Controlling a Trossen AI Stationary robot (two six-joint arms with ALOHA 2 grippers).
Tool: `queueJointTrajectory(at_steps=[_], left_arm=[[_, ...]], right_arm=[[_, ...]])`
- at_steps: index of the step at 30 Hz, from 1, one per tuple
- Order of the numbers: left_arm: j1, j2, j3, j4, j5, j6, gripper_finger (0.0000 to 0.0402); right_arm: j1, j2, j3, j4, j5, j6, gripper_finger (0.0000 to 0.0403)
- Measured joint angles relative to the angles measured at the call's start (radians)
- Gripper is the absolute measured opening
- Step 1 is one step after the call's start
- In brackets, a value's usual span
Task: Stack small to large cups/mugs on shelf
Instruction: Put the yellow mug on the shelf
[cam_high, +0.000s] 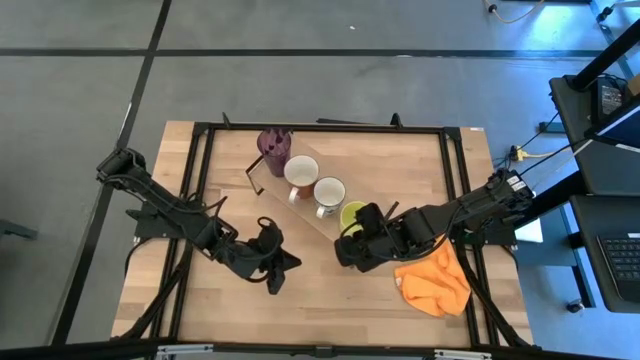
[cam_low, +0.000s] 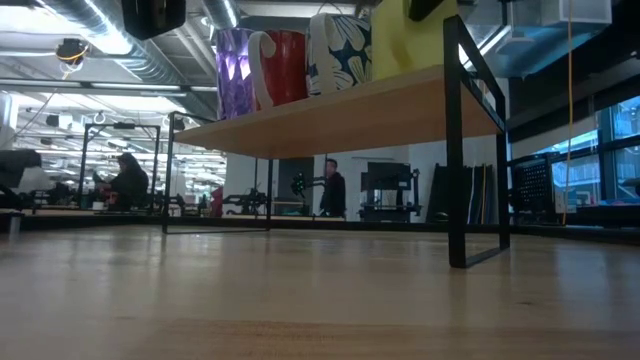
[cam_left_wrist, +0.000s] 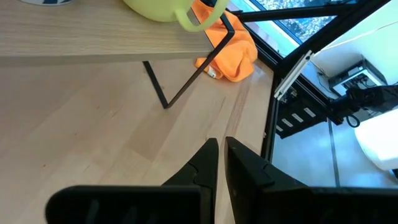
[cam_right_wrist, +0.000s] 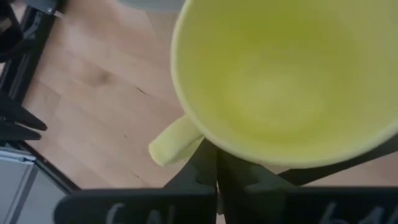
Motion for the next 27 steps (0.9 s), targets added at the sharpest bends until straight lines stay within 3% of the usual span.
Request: queueJointTrajectory(at_steps=[27], left_arm=[[-0.001, 0.0, 0.0, 0.0, 0.0, -0.002, 0.0023]], right_arm=[[-0.01, 0.0, 0.0, -0.01, 0.001, -0.012, 0.0003]])
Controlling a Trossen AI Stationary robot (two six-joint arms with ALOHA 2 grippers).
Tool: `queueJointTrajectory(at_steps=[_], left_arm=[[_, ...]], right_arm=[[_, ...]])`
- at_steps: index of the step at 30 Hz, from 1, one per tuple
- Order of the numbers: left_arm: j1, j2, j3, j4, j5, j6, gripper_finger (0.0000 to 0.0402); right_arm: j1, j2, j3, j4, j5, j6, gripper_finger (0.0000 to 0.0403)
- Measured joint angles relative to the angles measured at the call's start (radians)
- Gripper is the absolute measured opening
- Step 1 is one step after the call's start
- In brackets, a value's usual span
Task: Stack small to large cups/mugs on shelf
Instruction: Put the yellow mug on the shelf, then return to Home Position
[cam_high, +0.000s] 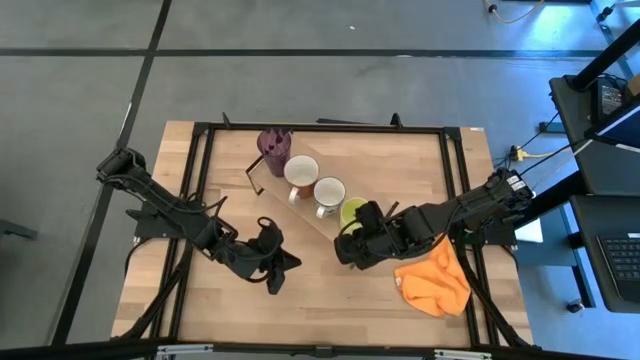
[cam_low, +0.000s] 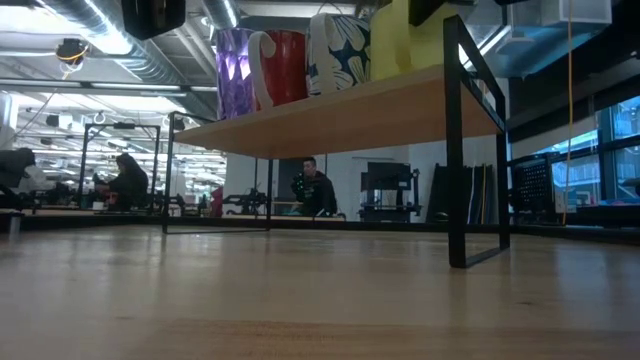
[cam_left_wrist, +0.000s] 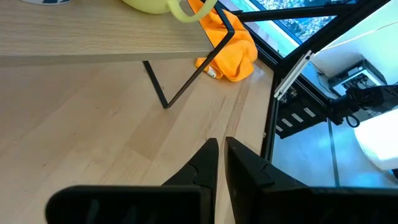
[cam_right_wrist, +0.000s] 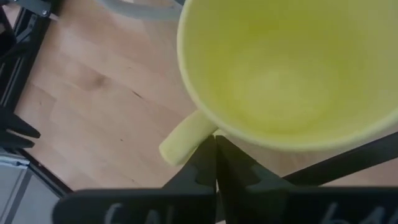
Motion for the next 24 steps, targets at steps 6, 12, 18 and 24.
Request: queueJointTrajectory(at_steps=[6, 12, 18, 24], left_arm=[[-0.011, 0.0, 0.0, 0.0, 0.0, 0.0, 0.0023], [-0.013, 0.0, 0.0, 0.001, 0.0, -0.001, 0.0023], [-0.003, -0.021, 0.002, 0.044, -0.009, 0.026, 0.0023], [0.066, -0.137, 0.183, 0.223, 0.022, 0.557, 0.0023]], right_arm=[[0.03, 0.0, 0.031, -0.009, 0.001, -0.003, 0.0011], [0.089, 0.0, 0.165, -0.105, 0.1, -0.012, 0.0029], [0.15, -0.001, 0.395, -0.206, 0.288, -0.129, 0.0031], [0.166, -0.002, 0.687, -0.201, 0.336, -0.532, 0.0031]])
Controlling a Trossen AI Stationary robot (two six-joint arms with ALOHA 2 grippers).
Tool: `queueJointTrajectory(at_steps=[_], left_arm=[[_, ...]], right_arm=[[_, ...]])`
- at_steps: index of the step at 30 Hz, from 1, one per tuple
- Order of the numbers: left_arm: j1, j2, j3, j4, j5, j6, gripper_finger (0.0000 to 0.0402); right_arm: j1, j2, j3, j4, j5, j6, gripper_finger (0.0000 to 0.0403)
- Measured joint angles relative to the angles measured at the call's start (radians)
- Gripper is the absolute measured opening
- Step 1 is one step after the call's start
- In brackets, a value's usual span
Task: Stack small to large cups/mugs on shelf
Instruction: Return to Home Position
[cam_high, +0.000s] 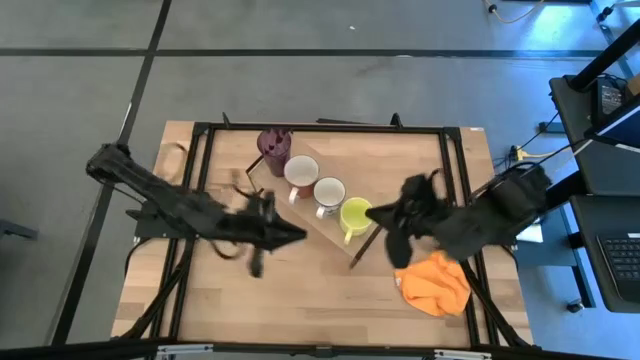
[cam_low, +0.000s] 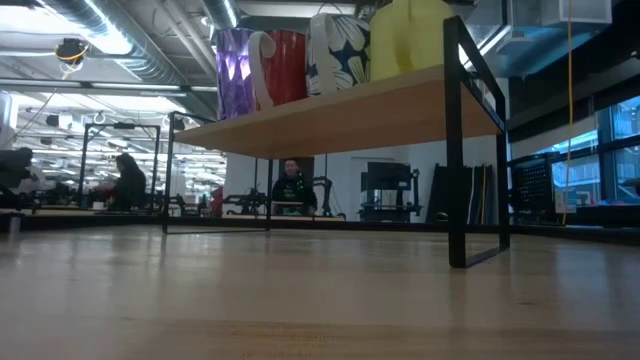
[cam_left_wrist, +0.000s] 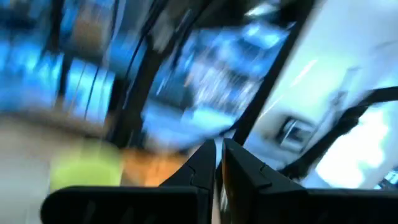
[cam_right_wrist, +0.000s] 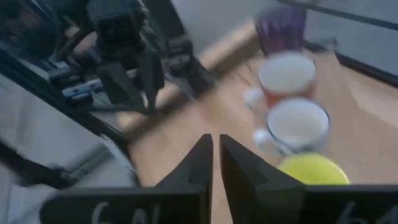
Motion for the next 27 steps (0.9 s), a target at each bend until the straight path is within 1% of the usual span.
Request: queueJointTrajectory(at_steps=[1, 2, 3, 5, 6, 8, 10, 11, 13, 16, 17, 18, 20, 22, 23, 25, 27], left_arm=[[0.001, -0.02, 0.039, 0.009, 0.017, 0.078, 0.0023], [-0.002, -0.036, 0.076, 0.008, 0.026, 0.124, 0.0023], [-0.006, -0.049, 0.118, 0.008, 0.034, 0.13, 0.0023], [-0.028, -0.079, 0.18, 0.01, 0.033, 0.086, 0.0023], [-0.046, -0.089, 0.204, 0.036, 0.043, 0.126, 0.0023], [-0.098, -0.107, 0.225, 0.055, 0.12, 0.294, 0.0023], [-0.149, -0.114, 0.227, 0.064, 0.201, 0.418, 0.0023], [-0.17, -0.113, 0.226, 0.062, 0.22, 0.452, 0.0023], [-0.203, -0.11, 0.224, 0.046, 0.199, 0.467, 0.0023], [-0.232, -0.106, 0.221, 0.029, 0.105, 0.454, 0.0023], [-0.242, -0.102, 0.208, 0.035, 0.087, 0.439, 0.0023], [-0.249, -0.094, 0.192, 0.056, 0.094, 0.442, 0.0023], [-0.26, -0.069, 0.151, 0.174, 0.19, 0.491, 0.0023], [-0.252, -0.045, 0.103, 0.346, 0.285, 0.54, 0.0023], [-0.238, -0.037, 0.078, 0.406, 0.311, 0.55, 0.0023], [-0.191, -0.027, 0.017, 0.478, 0.342, 0.531, 0.0023], [-0.124, -0.005, -0.057, 0.568, 0.41, 0.478, 0.0023]], right_arm=[[0.0, -0.012, 0.007, 0.041, 0.001, -0.015, 0.0031], [0.0, -0.046, -0.025, 0.13, -0.004, -0.035, 0.0032], [0.007, -0.07, -0.054, 0.212, -0.008, -0.076, 0.0032], [0.025, -0.101, -0.09, 0.354, -0.031, -0.249, 0.0032], [0.036, -0.107, -0.097, 0.419, -0.055, -0.35, 0.0032], [0.055, -0.109, -0.099, 0.484, -0.136, -0.516, 0.0032], [0.065, -0.11, -0.098, 0.508, -0.222, -0.598, 0.0032], [0.069, -0.113, -0.096, 0.5, -0.252, -0.627, 0.0032], [0.073, -0.122, -0.094, 0.479, -0.312, -0.651, 0.0032], [0.087, -0.125, -0.094, 0.447, -0.38, -0.622, 0.0032], [0.089, -0.123, -0.1, 0.447, -0.414, -0.621, 0.0032], [0.09, -0.119, -0.11, 0.456, -0.452, -0.621, 0.0032], [0.09, -0.111, -0.144, 0.518, -0.522, -0.625, 0.0032], [0.087, -0.11, -0.206, 0.6, -0.573, -0.639, 0.0032], [0.08, -0.11, -0.244, 0.653, -0.593, -0.648, 0.0032], [0.063, -0.116, -0.333, 0.768, -0.649, -0.649, 0.0032], [0.033, -0.124, -0.429, 0.895, -0.73, -0.65, 0.0032]])
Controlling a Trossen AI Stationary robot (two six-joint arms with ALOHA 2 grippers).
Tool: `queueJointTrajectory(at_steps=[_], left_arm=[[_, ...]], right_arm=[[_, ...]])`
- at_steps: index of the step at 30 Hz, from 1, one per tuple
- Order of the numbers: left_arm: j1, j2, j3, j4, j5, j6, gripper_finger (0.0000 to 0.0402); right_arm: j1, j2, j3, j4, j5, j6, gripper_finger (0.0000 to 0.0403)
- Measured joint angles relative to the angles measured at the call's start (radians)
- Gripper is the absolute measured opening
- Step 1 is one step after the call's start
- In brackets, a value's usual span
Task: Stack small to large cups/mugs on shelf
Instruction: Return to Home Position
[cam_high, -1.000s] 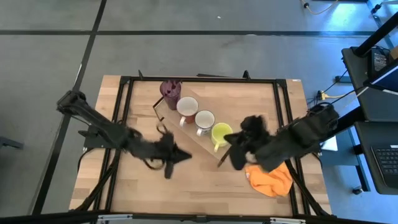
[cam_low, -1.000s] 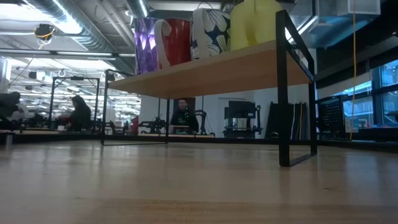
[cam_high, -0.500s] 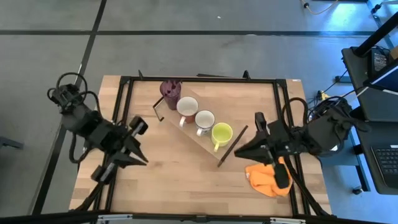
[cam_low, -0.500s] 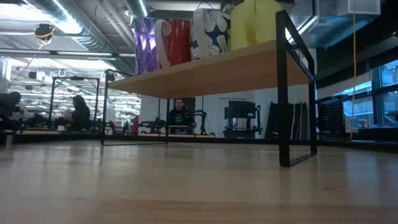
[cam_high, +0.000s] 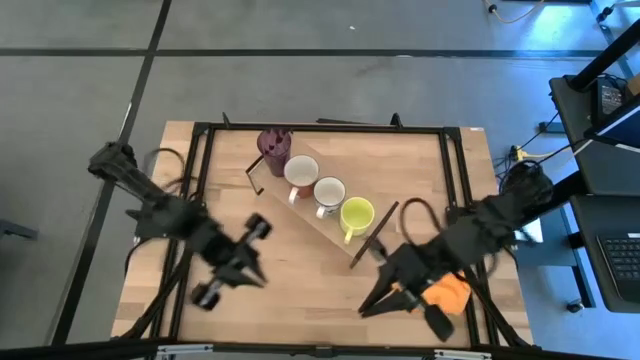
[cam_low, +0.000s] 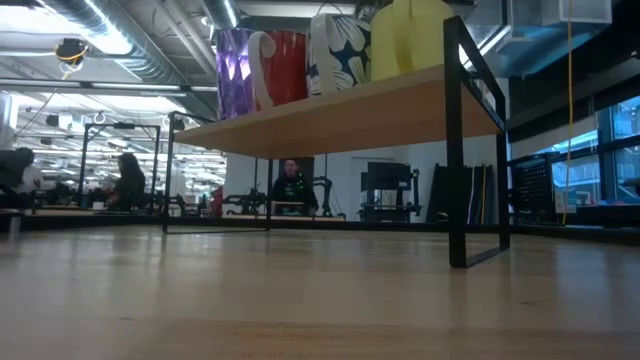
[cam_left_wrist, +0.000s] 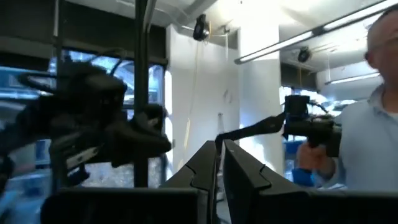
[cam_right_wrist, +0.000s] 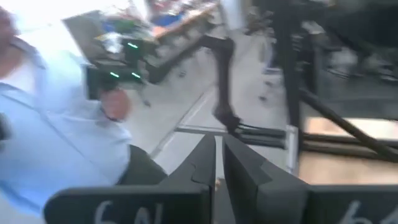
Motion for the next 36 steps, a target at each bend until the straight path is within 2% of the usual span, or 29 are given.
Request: queueJointTrajectory(at_steps=[3, 6, 14, 18, 21, 26, 29, 33, 36], left_arm=[[0.111, 0.0, -0.081, 0.13, 0.138, -0.074, 0.0023], [0.21, -0.061, -0.124, 0.114, 0.195, -0.102, 0.0023], [0.458, -0.31, -0.135, -0.307, 0.232, -0.129, 0.0023], [0.512, -0.402, -0.135, -0.467, 0.23, -0.112, 0.0023], [0.521, -0.439, -0.139, -0.533, 0.191, -0.1, 0.0023], [0.521, -0.468, -0.278, -0.407, 0.18, -0.155, 0.0023], [0.521, -0.487, -0.413, -0.238, 0.18, -0.218, 0.0023], [0.504, -0.51, -0.584, 0.037, 0.172, -0.253, 0.0023], [0.495, -0.538, -0.688, 0.061, 0.1, -0.29, 0.0023]], right_arm=[[-0.053, -0.038, -0.137, 0.146, -0.138, 0.009, 0.0032], [-0.114, -0.118, -0.252, 0.178, -0.192, 0.046, 0.0032], [-0.302, -0.478, -0.523, 0.202, -0.154, -0.021, 0.0032], [-0.332, -0.651, -0.691, 0.228, -0.081, -0.022, 0.0032], [-0.333, -0.767, -0.828, 0.316, -0.028, -0.004, 0.0032], [-0.333, -0.889, -1.019, 0.482, 0.011, -0.003, 0.0032], [-0.333, -0.941, -1.083, 0.482, 0.07, -0.006, 0.0032], [-0.333, -1.018, -1.128, 0.471, 0.079, -0.051, 0.0032], [-0.333, -1.101, -1.148, 0.416, 0.08, -0.066, 0.0032]])
